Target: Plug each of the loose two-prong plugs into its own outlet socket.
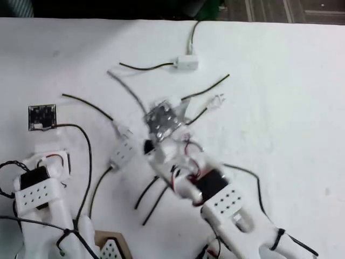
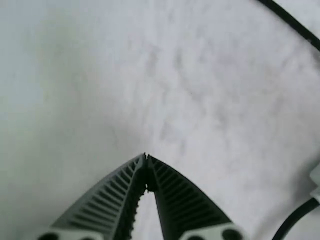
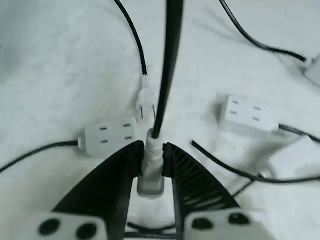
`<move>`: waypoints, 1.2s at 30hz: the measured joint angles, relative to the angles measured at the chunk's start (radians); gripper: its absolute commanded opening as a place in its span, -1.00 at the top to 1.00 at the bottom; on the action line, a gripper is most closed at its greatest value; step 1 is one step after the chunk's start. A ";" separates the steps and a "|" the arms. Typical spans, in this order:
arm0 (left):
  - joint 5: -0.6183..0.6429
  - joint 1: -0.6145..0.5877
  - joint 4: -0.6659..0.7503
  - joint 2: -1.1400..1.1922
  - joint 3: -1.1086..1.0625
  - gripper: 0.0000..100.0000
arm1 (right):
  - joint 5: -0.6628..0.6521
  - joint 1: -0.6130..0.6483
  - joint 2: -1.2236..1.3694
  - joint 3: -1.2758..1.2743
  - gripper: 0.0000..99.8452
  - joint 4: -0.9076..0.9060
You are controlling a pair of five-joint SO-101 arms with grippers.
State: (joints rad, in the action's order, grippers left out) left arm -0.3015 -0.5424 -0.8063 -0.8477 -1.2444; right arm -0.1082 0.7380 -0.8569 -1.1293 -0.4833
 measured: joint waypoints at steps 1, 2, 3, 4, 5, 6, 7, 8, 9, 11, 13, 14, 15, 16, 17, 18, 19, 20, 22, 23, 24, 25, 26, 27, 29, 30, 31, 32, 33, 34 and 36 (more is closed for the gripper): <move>0.000 0.000 0.000 0.000 0.000 0.95 | 0.000 0.017 0.000 -0.038 0.97 0.081; 0.000 0.000 0.000 0.000 0.000 0.95 | 0.000 0.035 0.002 -0.072 0.97 0.160; 0.000 0.000 0.000 0.000 0.000 0.95 | 0.000 0.055 0.008 -0.094 0.97 0.230; 0.000 0.000 0.000 0.000 0.000 0.95 | 0.000 0.075 0.025 -0.098 0.97 0.284; 0.000 0.000 0.000 0.000 0.000 0.95 | 0.000 0.089 0.049 -0.098 0.97 0.325; 0.000 0.000 0.000 0.000 0.000 0.95 | 0.000 0.094 0.081 -0.098 0.97 0.361; 0.000 0.000 0.000 0.000 0.000 0.95 | 0.000 0.095 0.124 -0.098 0.97 0.387; 0.000 0.000 0.000 0.000 0.000 0.95 | 0.000 0.095 0.172 -0.094 0.97 0.411; 0.000 0.000 0.000 0.000 0.000 0.95 | 0.000 0.094 0.224 -0.084 0.97 0.440; 0.000 0.000 0.000 0.000 0.000 0.95 | 0.000 0.104 0.328 -0.063 0.97 0.502; 0.000 0.000 0.000 0.000 0.000 0.95 | 0.000 0.115 0.430 -0.052 0.97 0.578; 0.000 0.000 0.000 0.000 0.000 0.95 | 0.000 0.115 0.476 -0.046 0.97 0.621; 0.000 0.000 0.000 0.000 0.000 0.95 | 0.000 0.115 0.523 -0.040 0.97 0.663; 0.000 0.000 0.000 0.000 0.000 0.95 | -0.008 0.112 0.568 -0.034 0.97 0.703; 0.000 0.000 0.000 0.000 0.000 0.95 | -0.025 0.110 0.609 -0.031 0.97 0.738; 0.000 0.000 0.000 0.000 0.000 0.95 | -0.041 0.110 0.641 -0.029 0.97 0.769; 0.000 0.000 0.000 0.000 0.000 0.95 | -0.055 0.112 0.672 -0.028 0.97 0.798; 0.000 0.000 0.000 0.000 0.000 0.95 | -0.064 0.115 0.700 -0.028 0.97 0.824; 0.000 0.000 0.000 0.000 0.000 0.95 | -0.075 0.117 0.735 -0.025 0.97 0.865; 0.000 0.000 0.000 0.000 0.000 0.95 | -0.078 0.117 0.741 -0.025 0.97 0.876; 0.000 0.000 0.000 0.000 0.000 0.95 | -0.081 0.117 0.743 -0.025 0.97 0.882; 0.000 0.000 0.000 0.000 0.000 0.95 | -0.081 0.115 0.743 -0.025 0.97 0.887; 0.000 0.000 0.000 0.000 0.000 0.95 | -0.081 0.115 0.743 -0.025 0.97 0.887; 0.000 0.006 0.000 0.000 0.000 0.95 | -0.081 0.115 0.746 -0.025 0.97 0.887; 0.000 0.015 0.000 0.000 0.000 0.95 | -0.081 0.115 0.749 -0.020 0.97 0.887; 0.000 0.015 0.000 0.000 0.000 0.95 | -0.081 0.115 0.755 -0.012 0.97 0.887; 0.000 0.015 0.000 0.000 0.000 0.95 | -0.081 0.115 0.758 -0.005 0.97 0.887; 0.000 0.015 0.000 0.000 0.000 0.95 | -0.081 0.114 0.758 0.000 0.97 0.887; 0.000 0.015 0.000 0.000 0.000 0.95 | -0.081 0.109 0.758 0.005 0.97 0.887; 0.000 0.015 0.000 0.000 0.000 0.95 | -0.081 0.107 0.758 0.006 0.97 0.887; 0.000 0.015 0.000 0.000 0.000 0.95 | -0.081 0.106 0.758 0.008 0.97 0.887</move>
State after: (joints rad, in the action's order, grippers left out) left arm -0.3015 -0.5271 -0.8063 -0.8477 -1.2444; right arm -0.1895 0.8439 -0.0990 -1.1216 0.4035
